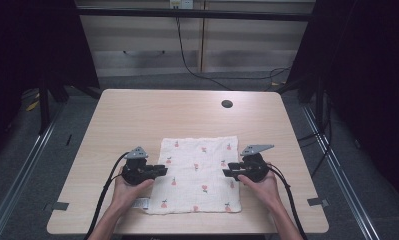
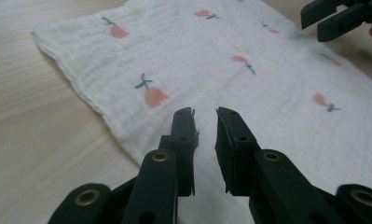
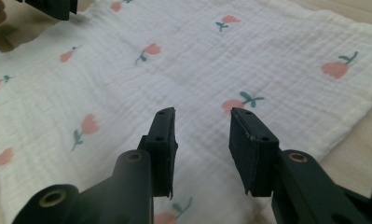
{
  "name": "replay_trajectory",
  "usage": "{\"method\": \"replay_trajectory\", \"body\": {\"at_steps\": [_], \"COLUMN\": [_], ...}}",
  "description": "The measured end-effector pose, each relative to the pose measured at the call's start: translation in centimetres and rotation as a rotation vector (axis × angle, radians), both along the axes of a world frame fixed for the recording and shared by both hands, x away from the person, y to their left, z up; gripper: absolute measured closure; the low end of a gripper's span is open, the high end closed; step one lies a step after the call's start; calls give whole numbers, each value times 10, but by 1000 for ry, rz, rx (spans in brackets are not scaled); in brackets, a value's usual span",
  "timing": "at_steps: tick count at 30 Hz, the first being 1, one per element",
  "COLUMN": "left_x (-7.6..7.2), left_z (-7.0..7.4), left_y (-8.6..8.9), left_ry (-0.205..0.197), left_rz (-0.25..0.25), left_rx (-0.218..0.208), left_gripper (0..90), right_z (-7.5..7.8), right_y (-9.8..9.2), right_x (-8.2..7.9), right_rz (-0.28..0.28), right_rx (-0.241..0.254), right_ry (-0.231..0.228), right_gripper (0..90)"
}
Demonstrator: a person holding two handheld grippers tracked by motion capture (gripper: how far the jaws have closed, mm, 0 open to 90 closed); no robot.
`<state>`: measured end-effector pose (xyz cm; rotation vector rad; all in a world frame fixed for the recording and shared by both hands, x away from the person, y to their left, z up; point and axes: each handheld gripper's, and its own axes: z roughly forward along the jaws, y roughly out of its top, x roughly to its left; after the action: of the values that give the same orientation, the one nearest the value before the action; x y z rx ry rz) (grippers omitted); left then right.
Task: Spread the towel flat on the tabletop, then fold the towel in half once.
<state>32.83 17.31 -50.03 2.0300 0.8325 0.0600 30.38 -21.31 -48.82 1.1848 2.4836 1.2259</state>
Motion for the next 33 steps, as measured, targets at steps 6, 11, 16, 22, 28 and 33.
{"method": "replay_trajectory", "body": {"at_steps": [6, 11, 16, 22, 28, 33], "left_x": [-4, -13, -26, -37, -16, -8], "left_z": [-8, -7, -4, -3, 5, -2], "left_y": [0, 6, 5, 14, 24, 12], "left_ry": [0, 10, 17, 29, 46, 48], "left_rz": [-17, -18, -24, -48, 10, -4], "left_rx": [62, 72, 94, 75, -61, -8], "left_gripper": [768, 805, 813, 793, 776, 751], "right_z": [-7, -13, -14, -11, 1, 14], "right_y": [6, 11, 10, 13, 5, -6], "right_x": [5, -6, -13, -24, -13, 9], "right_rz": [-5, 13, 20, 63, 29, -8], "right_rx": [-45, -20, -14, -41, 19, 41], "right_ry": [12, 46, 43, 43, 16, -7], "right_gripper": [638, 650, 672, 652, 607, 547]}}
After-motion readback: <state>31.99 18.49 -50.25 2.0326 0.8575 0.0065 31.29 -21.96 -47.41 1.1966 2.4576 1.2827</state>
